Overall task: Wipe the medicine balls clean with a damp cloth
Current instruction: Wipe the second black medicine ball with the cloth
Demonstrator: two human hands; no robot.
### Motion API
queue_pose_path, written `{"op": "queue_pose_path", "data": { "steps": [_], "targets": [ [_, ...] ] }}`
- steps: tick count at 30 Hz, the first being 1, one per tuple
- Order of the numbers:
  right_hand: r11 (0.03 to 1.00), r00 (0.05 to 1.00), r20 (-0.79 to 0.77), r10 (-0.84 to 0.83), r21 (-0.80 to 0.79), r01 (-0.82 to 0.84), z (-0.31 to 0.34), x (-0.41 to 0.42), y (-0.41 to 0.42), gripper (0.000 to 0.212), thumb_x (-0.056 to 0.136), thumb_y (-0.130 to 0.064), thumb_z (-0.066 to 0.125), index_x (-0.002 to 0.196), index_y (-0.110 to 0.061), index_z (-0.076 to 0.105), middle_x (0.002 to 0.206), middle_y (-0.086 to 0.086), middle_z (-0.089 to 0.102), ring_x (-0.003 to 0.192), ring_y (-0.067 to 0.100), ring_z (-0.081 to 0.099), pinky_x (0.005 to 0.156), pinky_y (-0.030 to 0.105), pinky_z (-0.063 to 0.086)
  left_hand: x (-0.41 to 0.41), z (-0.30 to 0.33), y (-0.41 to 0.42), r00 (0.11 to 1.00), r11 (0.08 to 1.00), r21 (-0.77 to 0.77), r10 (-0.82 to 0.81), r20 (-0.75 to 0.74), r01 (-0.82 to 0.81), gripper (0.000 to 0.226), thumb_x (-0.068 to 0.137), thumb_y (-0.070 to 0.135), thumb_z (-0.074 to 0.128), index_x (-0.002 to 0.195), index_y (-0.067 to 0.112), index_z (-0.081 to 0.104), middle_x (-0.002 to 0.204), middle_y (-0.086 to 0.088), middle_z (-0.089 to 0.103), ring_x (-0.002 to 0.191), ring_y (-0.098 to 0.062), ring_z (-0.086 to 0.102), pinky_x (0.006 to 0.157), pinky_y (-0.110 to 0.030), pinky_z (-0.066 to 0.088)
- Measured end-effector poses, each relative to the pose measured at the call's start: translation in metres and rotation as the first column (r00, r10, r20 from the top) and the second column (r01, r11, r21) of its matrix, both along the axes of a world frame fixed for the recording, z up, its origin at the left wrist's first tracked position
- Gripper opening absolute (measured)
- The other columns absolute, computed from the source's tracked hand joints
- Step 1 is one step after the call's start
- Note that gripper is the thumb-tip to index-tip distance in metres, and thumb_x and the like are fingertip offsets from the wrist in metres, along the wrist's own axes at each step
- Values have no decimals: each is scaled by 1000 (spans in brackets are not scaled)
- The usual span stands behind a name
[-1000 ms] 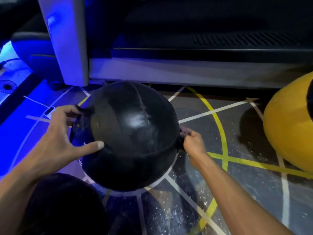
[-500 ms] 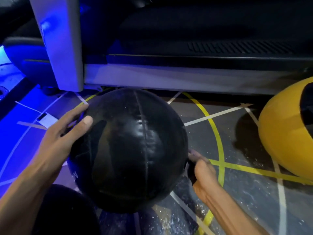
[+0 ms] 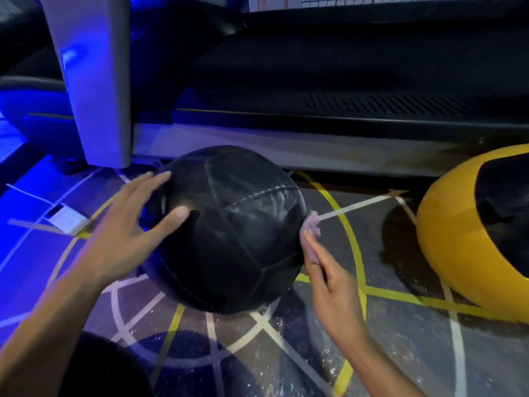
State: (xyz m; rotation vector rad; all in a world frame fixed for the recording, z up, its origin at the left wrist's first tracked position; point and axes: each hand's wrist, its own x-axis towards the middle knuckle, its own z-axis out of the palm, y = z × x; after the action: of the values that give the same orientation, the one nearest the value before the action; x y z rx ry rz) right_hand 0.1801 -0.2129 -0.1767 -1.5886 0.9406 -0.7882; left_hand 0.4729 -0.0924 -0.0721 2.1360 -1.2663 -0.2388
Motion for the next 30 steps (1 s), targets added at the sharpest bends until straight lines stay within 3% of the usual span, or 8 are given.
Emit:
{"op": "queue_pose_path", "data": {
  "steps": [7, 12, 16, 18, 20, 23, 27, 30],
  "targets": [
    [994, 994, 24, -111, -10, 111, 24, 26, 21, 41, 107, -31, 46, 139, -57, 49, 142, -33, 52, 128, -15, 49, 109, 21, 45, -11, -5, 2, 998, 997, -42, 58, -8, -59, 77, 65, 84, 64, 134, 53, 47, 141, 11, 46, 135, -13, 43, 114, -33, 32],
    [807, 978, -40, 207, -558, -193, 35, 49, 27, 49, 106, -7, 49, 153, -15, 43, 163, 0, 36, 152, 12, 31, 124, 33, 29, -25, -18, 27, 998, 994, -87, 64, -21, -65, 76, 67, 80, 66, 135, 53, 44, 150, 7, 41, 140, -9, 38, 112, -17, 27],
    [985, 997, -41, -64, -161, 56, 35, 51, -24, 42, 110, -29, 43, 151, -32, 48, 144, 3, 60, 133, 13, 55, 102, 23, 45, -21, -17, 39, 997, 993, -95, 70, -35, -73, 70, 64, 78, 68, 127, 60, 43, 148, 6, 42, 140, -10, 39, 109, -16, 26],
    [985, 996, -67, -65, -163, 54, 45, 54, -10, 39, 111, -27, 41, 148, -27, 53, 124, 8, 72, 115, 12, 67, 91, 31, 54, -23, -17, 40, 997, 992, -105, 62, -39, -66, 68, 64, 76, 69, 125, 60, 43, 147, 4, 43, 140, -12, 40, 111, -18, 27],
    [891, 990, 23, 137, -440, -113, 59, 59, 32, 36, 106, -4, 48, 140, -9, 59, 118, 8, 72, 110, 12, 68, 94, 36, 56, -21, -18, 40, 998, 990, -133, 53, -24, -56, 67, 65, 74, 70, 125, 56, 44, 146, 1, 45, 139, -12, 40, 112, -16, 27],
    [620, 943, -152, 297, -720, -311, 45, 55, 30, 43, 98, 5, 55, 140, -5, 60, 132, 8, 67, 123, 20, 62, 108, 36, 47, -25, -22, 42, 999, 991, -124, 50, -3, -50, 72, 66, 73, 70, 130, 48, 47, 146, -1, 45, 138, -8, 39, 111, -6, 23],
    [948, 995, -93, -44, -317, 12, 57, 60, -27, 35, 108, -17, 48, 139, -28, 62, 120, 5, 72, 107, 18, 67, 82, 11, 47, -30, -21, 44, 996, 992, -87, 91, -22, -92, 80, 63, 78, 70, 132, 44, 49, 147, 7, 40, 139, -12, 36, 112, -25, 27],
    [887, 993, -83, 90, -447, -117, 64, 60, 15, 37, 105, -3, 52, 140, -8, 60, 137, 6, 64, 119, 21, 65, 98, 8, 45, -33, -21, 43, 995, 989, -105, 96, -37, -100, 80, 62, 79, 71, 130, 45, 49, 144, 11, 39, 137, -15, 38, 113, -38, 32]
  ]
}}
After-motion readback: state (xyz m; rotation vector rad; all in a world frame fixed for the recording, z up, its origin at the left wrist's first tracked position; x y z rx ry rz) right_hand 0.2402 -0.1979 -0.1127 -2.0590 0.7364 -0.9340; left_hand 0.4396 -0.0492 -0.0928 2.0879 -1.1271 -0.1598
